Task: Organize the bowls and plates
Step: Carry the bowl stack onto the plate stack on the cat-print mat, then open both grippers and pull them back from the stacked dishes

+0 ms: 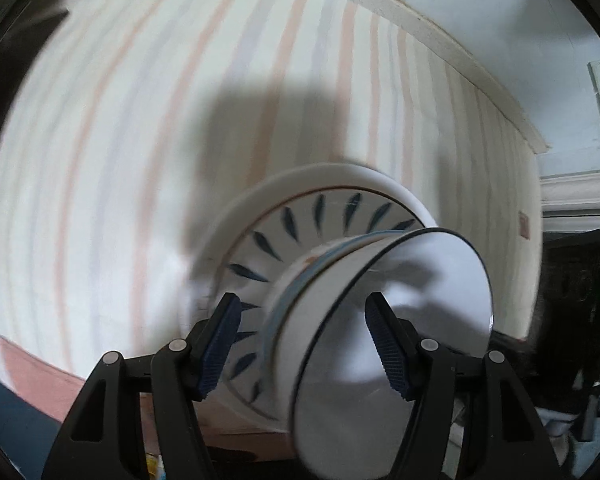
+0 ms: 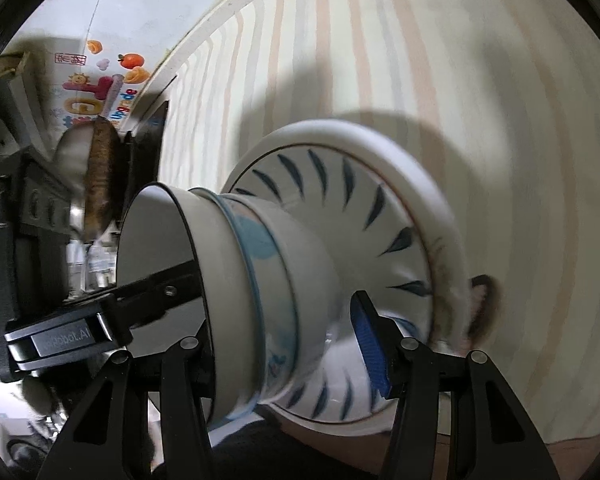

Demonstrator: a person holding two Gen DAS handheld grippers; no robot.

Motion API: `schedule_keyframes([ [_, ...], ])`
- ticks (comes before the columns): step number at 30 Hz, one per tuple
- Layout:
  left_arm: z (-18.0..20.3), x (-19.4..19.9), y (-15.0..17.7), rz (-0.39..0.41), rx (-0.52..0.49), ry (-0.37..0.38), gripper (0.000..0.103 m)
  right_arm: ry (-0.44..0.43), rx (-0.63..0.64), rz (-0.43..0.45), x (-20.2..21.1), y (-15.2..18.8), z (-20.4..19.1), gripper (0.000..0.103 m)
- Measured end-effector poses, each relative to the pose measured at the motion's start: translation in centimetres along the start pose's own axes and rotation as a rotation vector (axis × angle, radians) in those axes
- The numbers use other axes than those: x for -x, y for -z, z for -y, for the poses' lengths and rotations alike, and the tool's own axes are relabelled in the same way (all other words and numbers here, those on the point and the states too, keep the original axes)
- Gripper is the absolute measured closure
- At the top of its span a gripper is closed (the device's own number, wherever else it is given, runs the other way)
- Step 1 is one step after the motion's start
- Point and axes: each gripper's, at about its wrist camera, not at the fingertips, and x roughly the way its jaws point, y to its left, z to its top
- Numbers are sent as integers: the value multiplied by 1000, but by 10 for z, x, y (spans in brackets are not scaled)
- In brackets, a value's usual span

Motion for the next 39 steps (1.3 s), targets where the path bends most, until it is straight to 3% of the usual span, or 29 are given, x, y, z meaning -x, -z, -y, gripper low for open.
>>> schedule_keyframes([
  [8, 6, 48, 28, 140, -86, -155, 40, 129, 46, 110, 38, 25, -29, 47],
  [12, 12, 75, 46, 217, -131, -182, 36, 220, 68, 190, 63, 45, -50, 46],
  [13, 14, 83, 51, 239, -141, -192, 31, 248, 73, 218, 72, 53, -56, 45],
  [15, 18, 98, 63, 278, -158, -198, 10, 286, 76, 272, 88, 67, -67, 29],
  [16, 20, 104, 69, 296, -162, -196, 9, 300, 79, 289, 94, 71, -69, 17],
  [22, 34, 145, 109, 439, -180, -228, 6, 447, 160, 472, 145, 120, -110, 9],
  [26, 39, 172, 144, 522, -171, -240, 2, 494, 204, 589, 179, 161, -131, 7],
  [31, 48, 206, 203, 615, -158, -252, 0, 499, 240, 675, 215, 220, -146, 5],
  [39, 56, 271, 305, 757, -142, -199, 0, 517, 281, 801, 268, 330, -173, 3],
])
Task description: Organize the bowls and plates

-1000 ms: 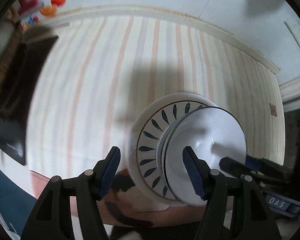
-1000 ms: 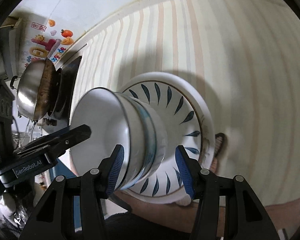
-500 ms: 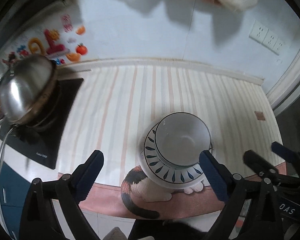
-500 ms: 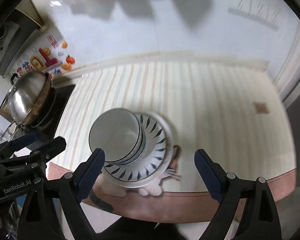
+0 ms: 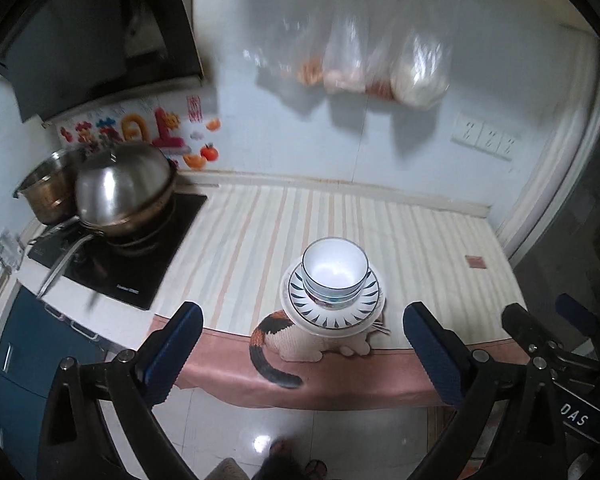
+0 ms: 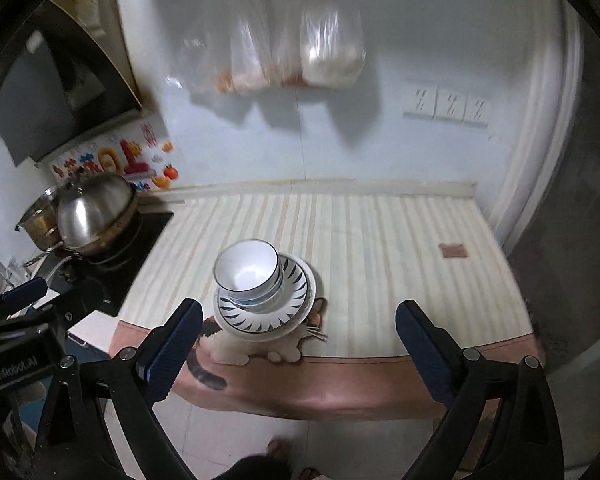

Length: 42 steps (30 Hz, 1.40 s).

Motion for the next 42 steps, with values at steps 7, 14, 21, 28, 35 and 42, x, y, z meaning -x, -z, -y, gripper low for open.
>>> schedule_keyframes([
  [7, -6, 67, 35, 55, -20, -7, 0, 41, -7, 94, 94, 34, -2, 2],
  [14, -25, 112, 73, 64, -34, -39, 0, 62, -28, 132, 161, 72, -17, 2],
  [21, -39, 146, 101, 83, -52, -61, 0, 76, -29, 128, 200, 104, -34, 2],
  [28, -48, 166, 116, 97, -54, -59, 0, 79, -21, 134, 223, 122, -44, 1],
  [35, -56, 177, 119, 110, -51, -58, 0, 68, -15, 140, 232, 127, -49, 1],
  [42, -57, 179, 121, 102, -54, -61, 0, 56, -11, 125, 230, 126, -50, 1],
])
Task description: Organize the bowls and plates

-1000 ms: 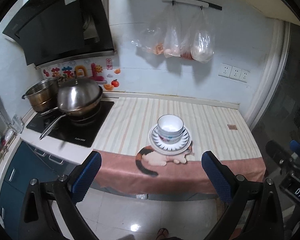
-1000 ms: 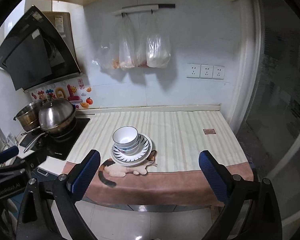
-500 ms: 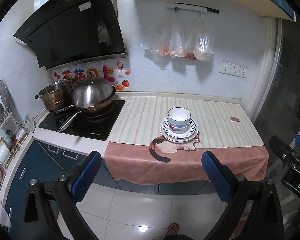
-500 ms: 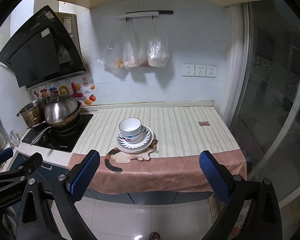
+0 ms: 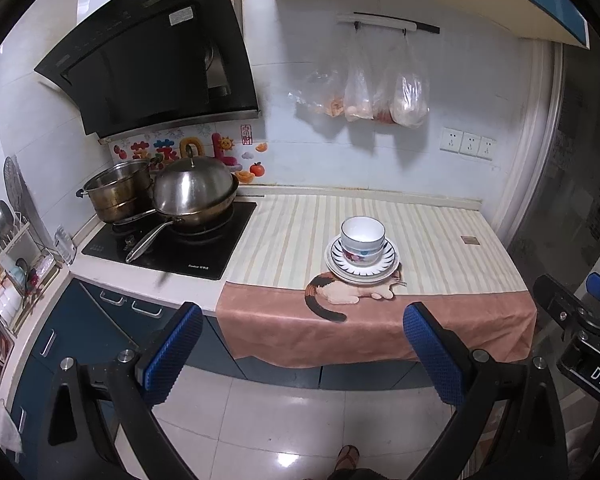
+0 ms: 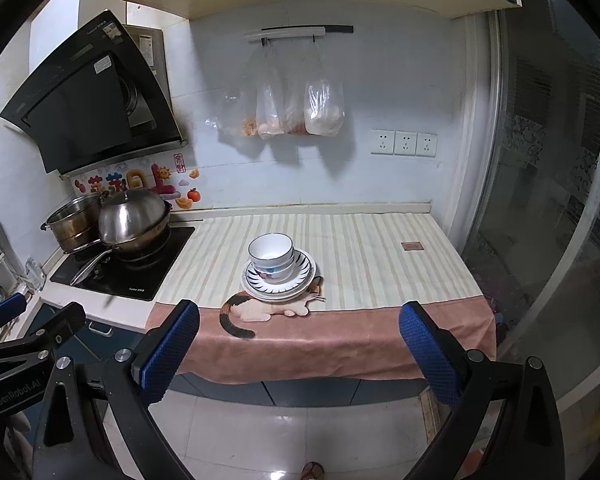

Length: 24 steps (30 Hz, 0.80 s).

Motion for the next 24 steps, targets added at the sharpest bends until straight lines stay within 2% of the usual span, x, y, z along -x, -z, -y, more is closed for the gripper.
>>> schedule_keyframes([
  [24, 1, 0, 0, -15, 11, 10, 0, -10, 21, -24, -11, 6, 2, 1],
])
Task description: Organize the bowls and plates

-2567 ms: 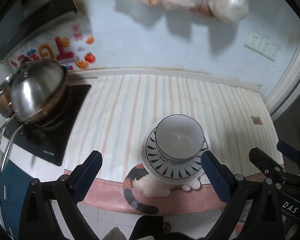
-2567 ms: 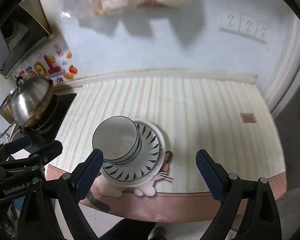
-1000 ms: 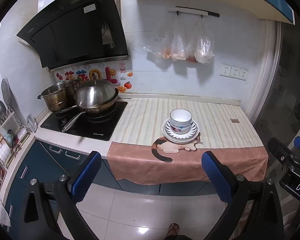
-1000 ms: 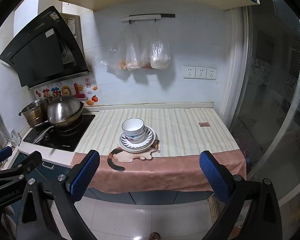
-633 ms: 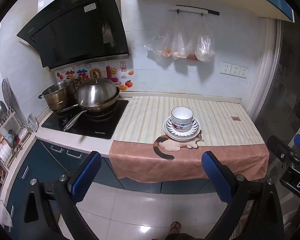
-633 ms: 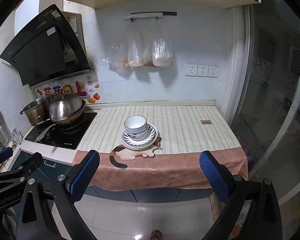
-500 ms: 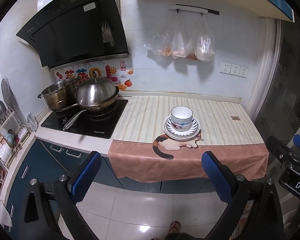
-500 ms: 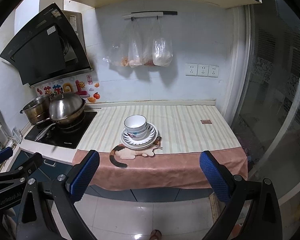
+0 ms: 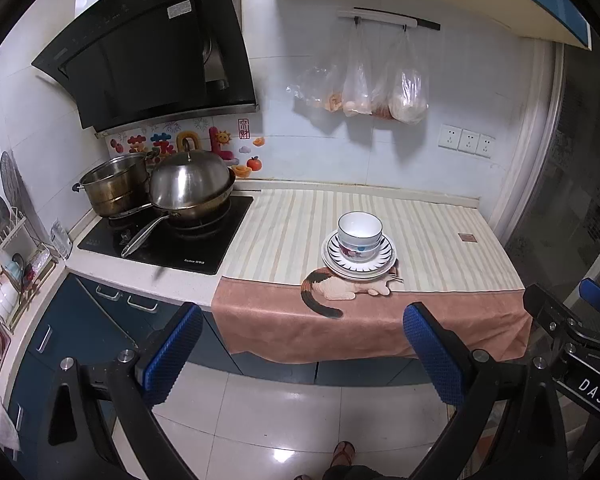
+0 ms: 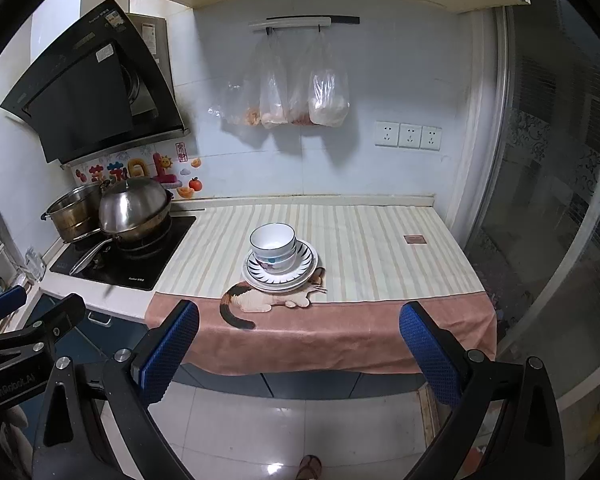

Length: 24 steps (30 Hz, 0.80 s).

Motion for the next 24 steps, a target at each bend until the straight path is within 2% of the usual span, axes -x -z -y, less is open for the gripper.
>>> schedule_keyframes([
  [24, -2, -3, 1, -4, 8, 0, 0, -3, 4, -9, -6, 6, 4, 1],
])
